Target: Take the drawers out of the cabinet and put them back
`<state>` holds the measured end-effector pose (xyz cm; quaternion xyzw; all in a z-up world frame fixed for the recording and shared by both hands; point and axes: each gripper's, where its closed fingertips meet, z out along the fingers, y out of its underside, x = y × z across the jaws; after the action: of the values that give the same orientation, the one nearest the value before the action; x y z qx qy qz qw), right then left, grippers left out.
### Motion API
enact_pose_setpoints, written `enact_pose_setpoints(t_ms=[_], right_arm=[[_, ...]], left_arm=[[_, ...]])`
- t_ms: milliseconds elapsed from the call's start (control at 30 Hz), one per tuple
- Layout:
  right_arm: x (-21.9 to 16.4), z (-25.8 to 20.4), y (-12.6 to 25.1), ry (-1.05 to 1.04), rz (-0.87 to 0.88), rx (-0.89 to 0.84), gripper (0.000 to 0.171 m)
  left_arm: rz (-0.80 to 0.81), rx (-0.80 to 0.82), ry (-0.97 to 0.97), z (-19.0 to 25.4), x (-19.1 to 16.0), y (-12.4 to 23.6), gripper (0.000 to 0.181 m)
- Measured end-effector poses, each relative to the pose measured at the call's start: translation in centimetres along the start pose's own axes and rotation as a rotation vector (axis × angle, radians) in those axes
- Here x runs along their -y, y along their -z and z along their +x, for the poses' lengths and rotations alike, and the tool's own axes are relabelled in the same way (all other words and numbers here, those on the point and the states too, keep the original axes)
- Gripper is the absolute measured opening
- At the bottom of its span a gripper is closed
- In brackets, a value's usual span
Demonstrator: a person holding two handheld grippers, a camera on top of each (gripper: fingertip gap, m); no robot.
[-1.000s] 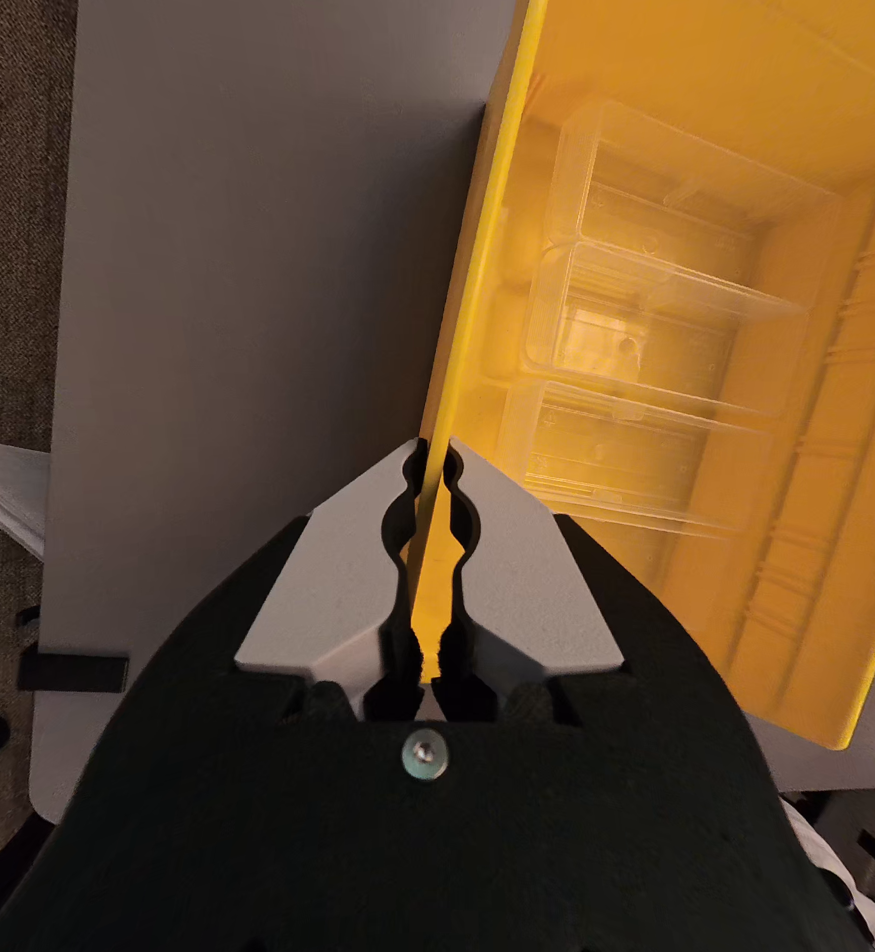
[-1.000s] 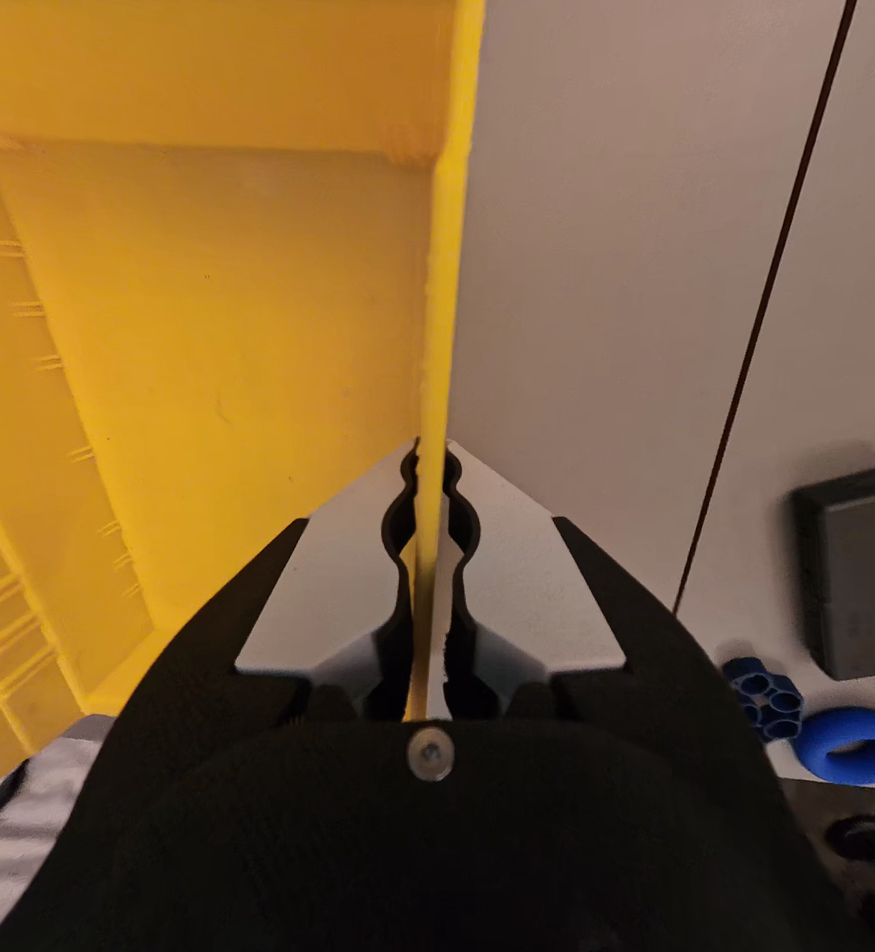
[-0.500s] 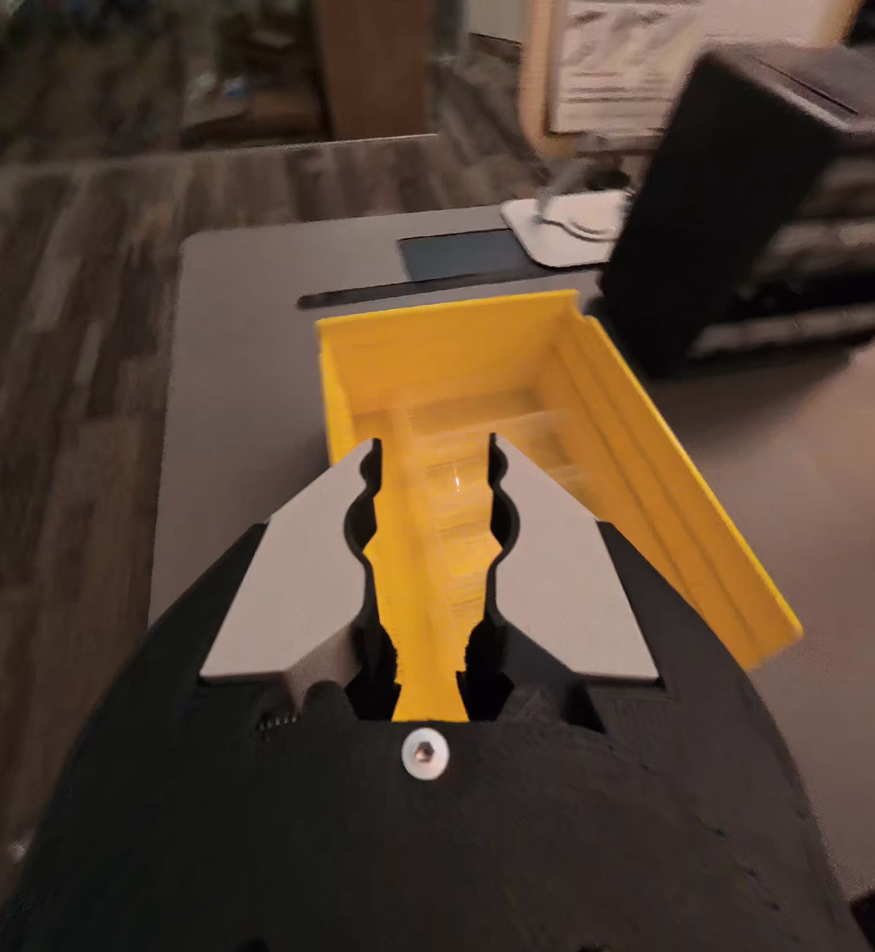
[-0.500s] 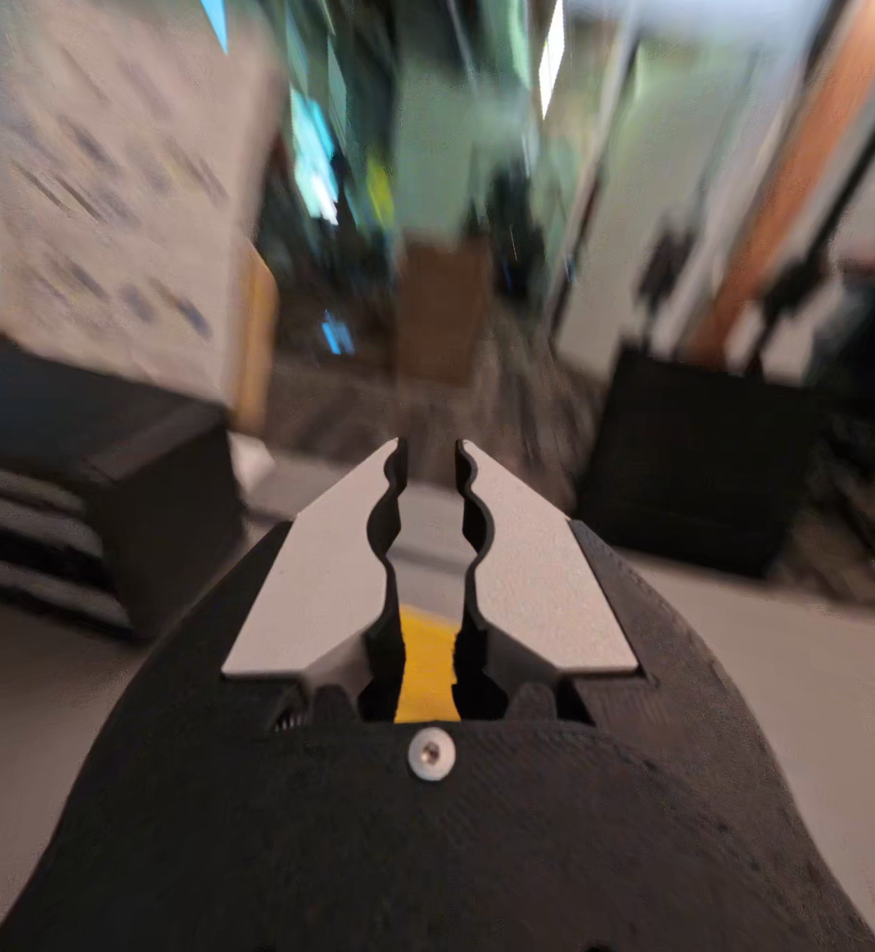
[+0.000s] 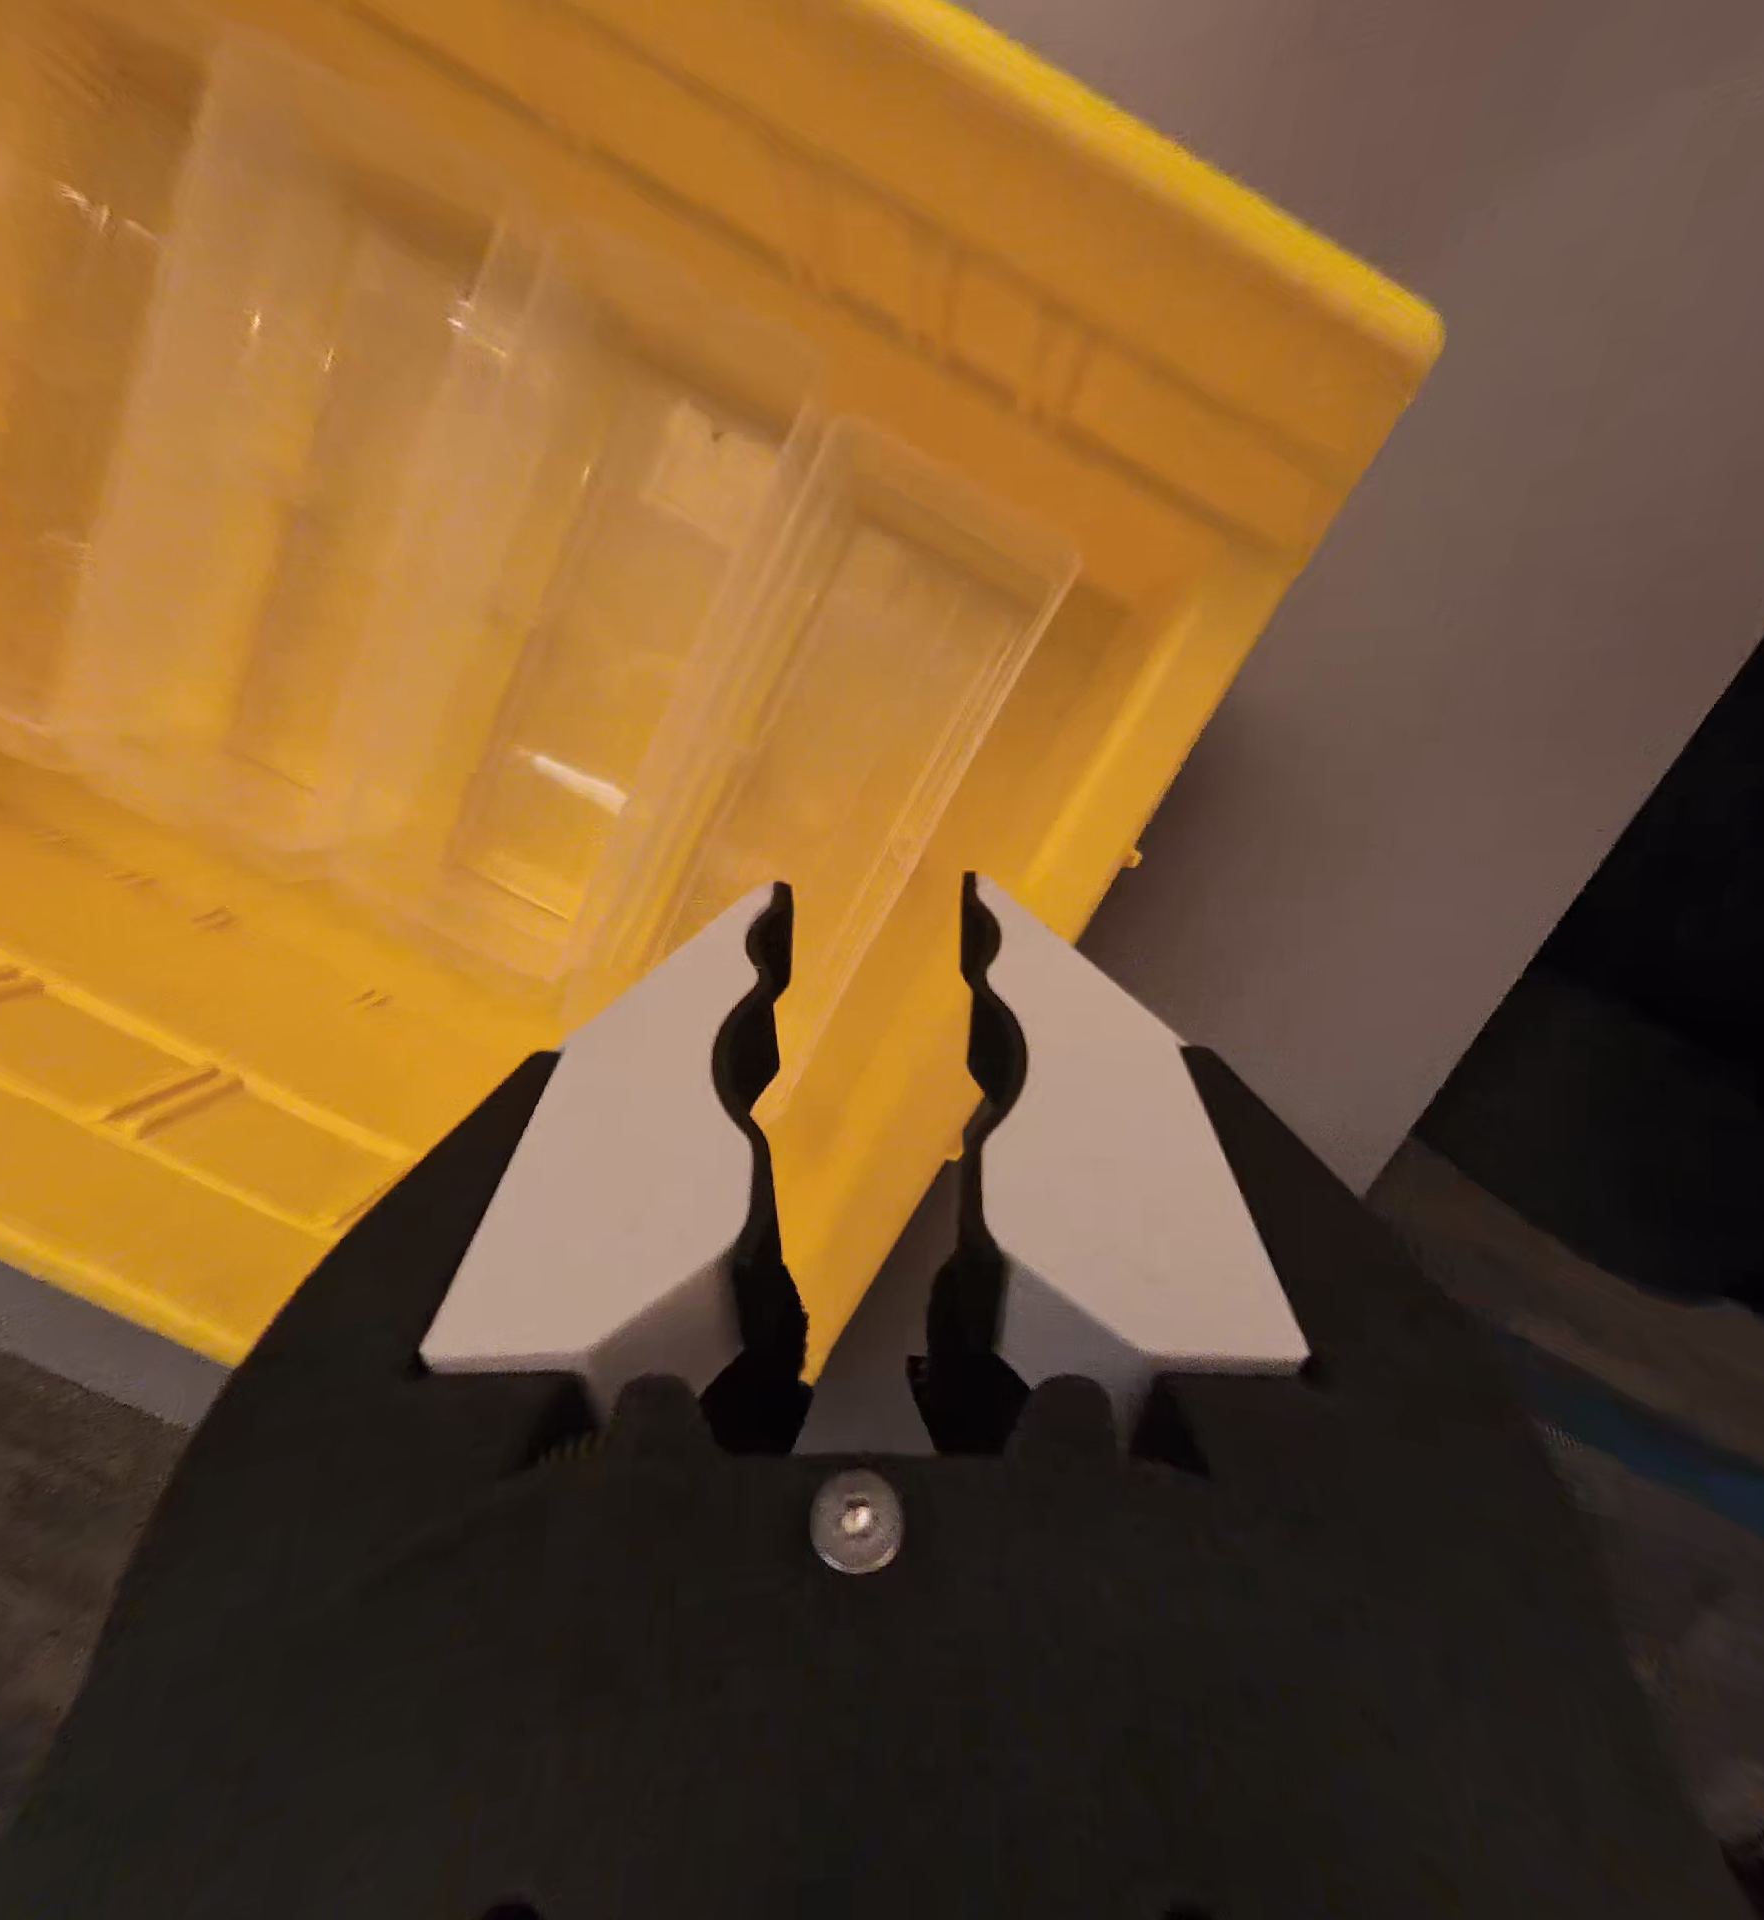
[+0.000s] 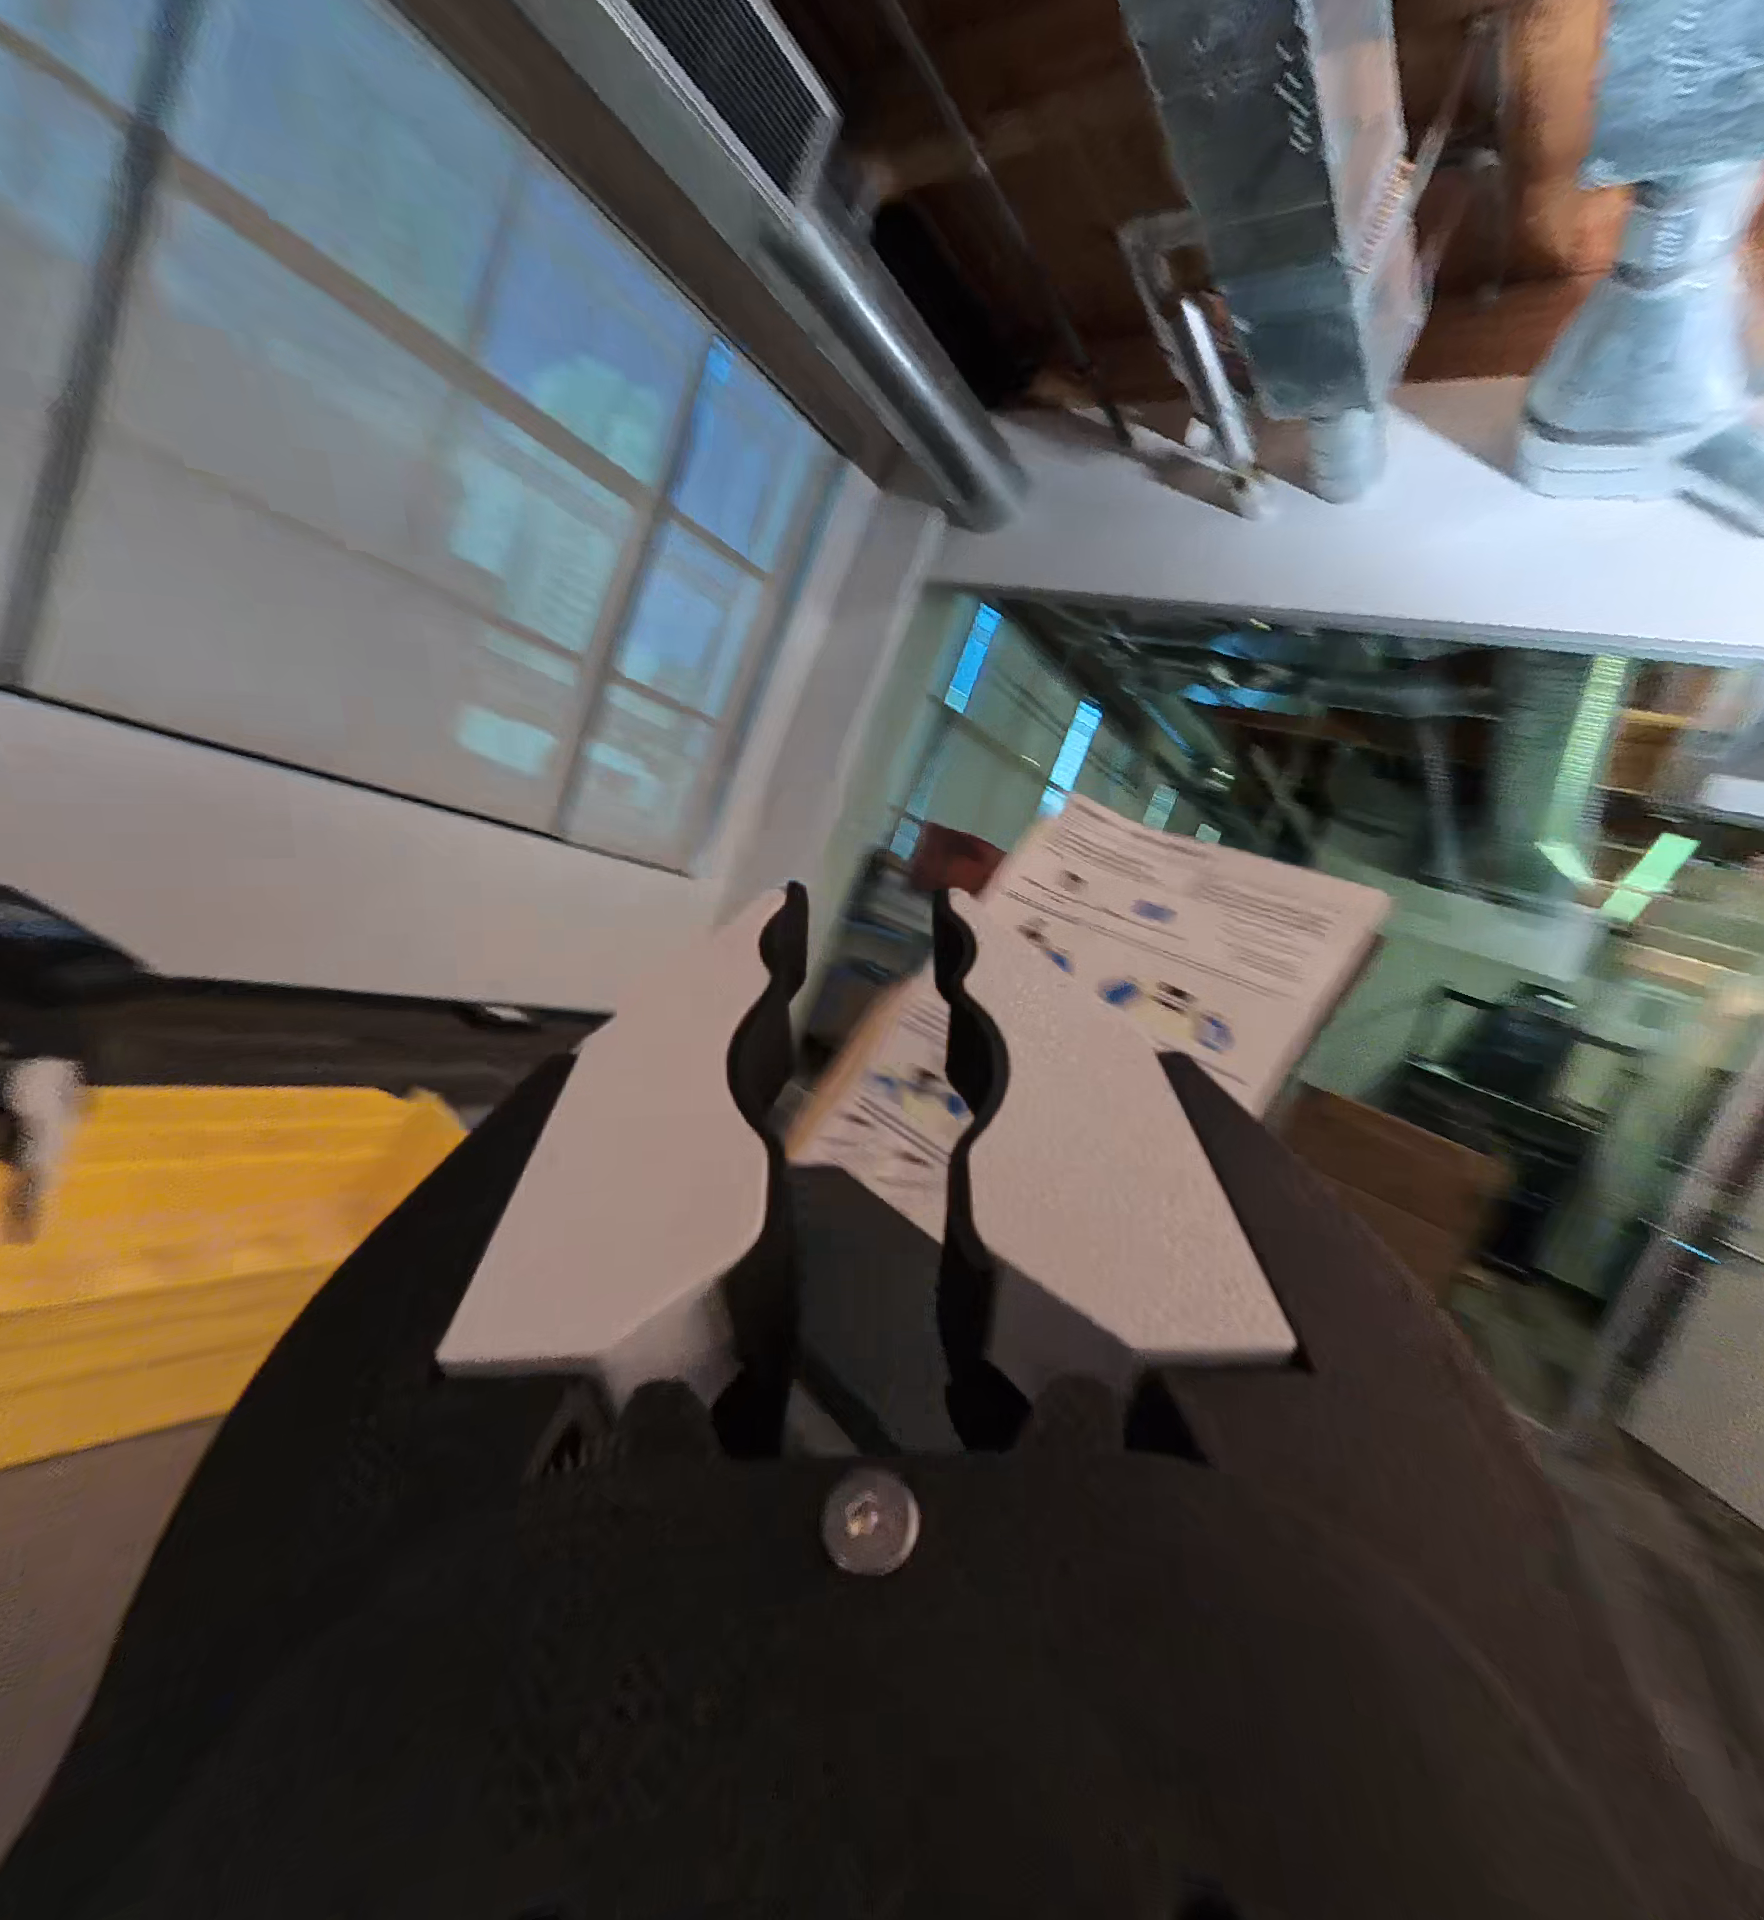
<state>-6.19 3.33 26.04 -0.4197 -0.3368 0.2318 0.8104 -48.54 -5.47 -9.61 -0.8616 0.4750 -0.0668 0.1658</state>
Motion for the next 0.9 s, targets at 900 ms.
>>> enact_pose_setpoints(t_ms=[900], right_arm=[[-27.5,7.2,-6.7,-0.299,-0.684,0.280,0.007]], left_arm=[[0.076,0.377,0.267,4.8,10.6,9.1,0.000]])
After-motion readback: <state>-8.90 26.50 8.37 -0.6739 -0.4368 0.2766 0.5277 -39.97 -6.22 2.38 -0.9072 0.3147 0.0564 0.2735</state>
